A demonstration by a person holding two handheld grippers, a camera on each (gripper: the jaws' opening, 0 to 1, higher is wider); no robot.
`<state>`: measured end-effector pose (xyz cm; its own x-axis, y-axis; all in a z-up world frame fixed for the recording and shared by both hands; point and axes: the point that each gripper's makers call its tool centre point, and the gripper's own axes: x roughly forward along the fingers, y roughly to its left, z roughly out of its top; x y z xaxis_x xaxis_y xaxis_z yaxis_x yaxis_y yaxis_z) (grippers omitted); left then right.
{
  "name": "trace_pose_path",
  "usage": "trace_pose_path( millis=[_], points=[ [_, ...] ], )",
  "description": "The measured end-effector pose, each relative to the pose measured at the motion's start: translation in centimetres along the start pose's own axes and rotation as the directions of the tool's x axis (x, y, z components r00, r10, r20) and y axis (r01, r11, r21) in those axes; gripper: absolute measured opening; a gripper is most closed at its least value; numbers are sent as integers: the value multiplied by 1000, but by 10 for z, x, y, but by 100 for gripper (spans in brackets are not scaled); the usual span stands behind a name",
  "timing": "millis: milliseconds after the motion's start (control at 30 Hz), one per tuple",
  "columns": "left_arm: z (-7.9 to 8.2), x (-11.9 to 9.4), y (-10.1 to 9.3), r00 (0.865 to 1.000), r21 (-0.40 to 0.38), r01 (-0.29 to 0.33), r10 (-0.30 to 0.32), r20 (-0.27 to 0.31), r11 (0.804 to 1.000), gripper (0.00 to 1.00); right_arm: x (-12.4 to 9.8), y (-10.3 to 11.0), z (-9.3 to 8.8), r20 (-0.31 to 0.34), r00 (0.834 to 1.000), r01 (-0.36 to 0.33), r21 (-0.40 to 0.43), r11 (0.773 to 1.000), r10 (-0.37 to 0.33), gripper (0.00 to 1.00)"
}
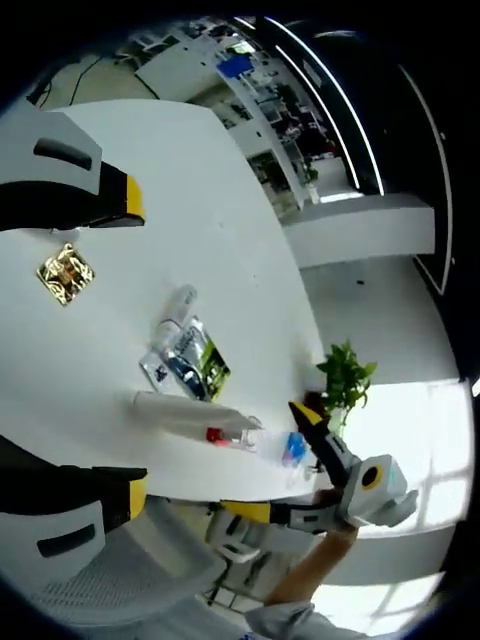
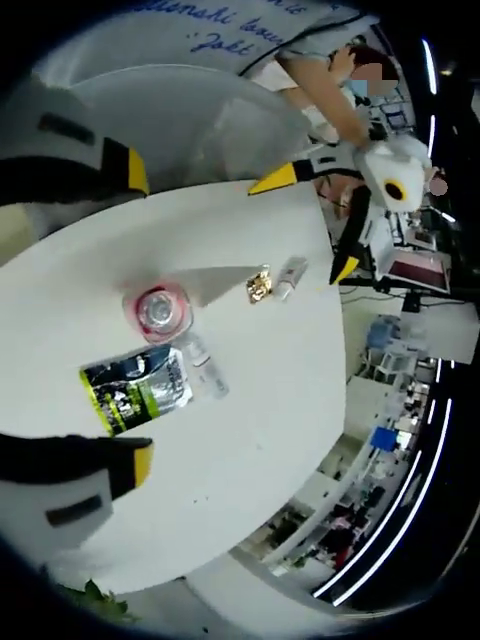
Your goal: Arrange the skincare products in the storage area until every visible bottle or jar stands upright without overlapping.
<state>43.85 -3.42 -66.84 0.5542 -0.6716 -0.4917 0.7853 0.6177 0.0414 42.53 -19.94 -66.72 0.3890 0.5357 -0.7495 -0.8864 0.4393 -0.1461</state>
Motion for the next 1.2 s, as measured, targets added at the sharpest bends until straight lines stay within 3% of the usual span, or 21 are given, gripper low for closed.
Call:
trace_pose_path(
  millis=[300, 567, 1000, 1200],
  points=[
    [1, -12, 3, 1000, -23, -27, 27, 9, 999, 97, -6, 8, -11, 9, 1000, 29, 27, 999, -29, 100],
    [-2, -14, 1, 1000, -15, -31, 30, -6, 999, 97, -9, 12, -12, 59, 998, 27, 80, 996, -32, 100],
    [-20, -20, 6, 998, -21, -16, 14, -55, 1000, 97, -6, 13, -14, 85, 995, 45, 113, 993, -55, 100],
    [-28, -20, 13, 998, -21, -14, 12, -69, 1000, 97, -2, 15, -20, 63, 996, 49, 110, 993, -56, 100]
  ],
)
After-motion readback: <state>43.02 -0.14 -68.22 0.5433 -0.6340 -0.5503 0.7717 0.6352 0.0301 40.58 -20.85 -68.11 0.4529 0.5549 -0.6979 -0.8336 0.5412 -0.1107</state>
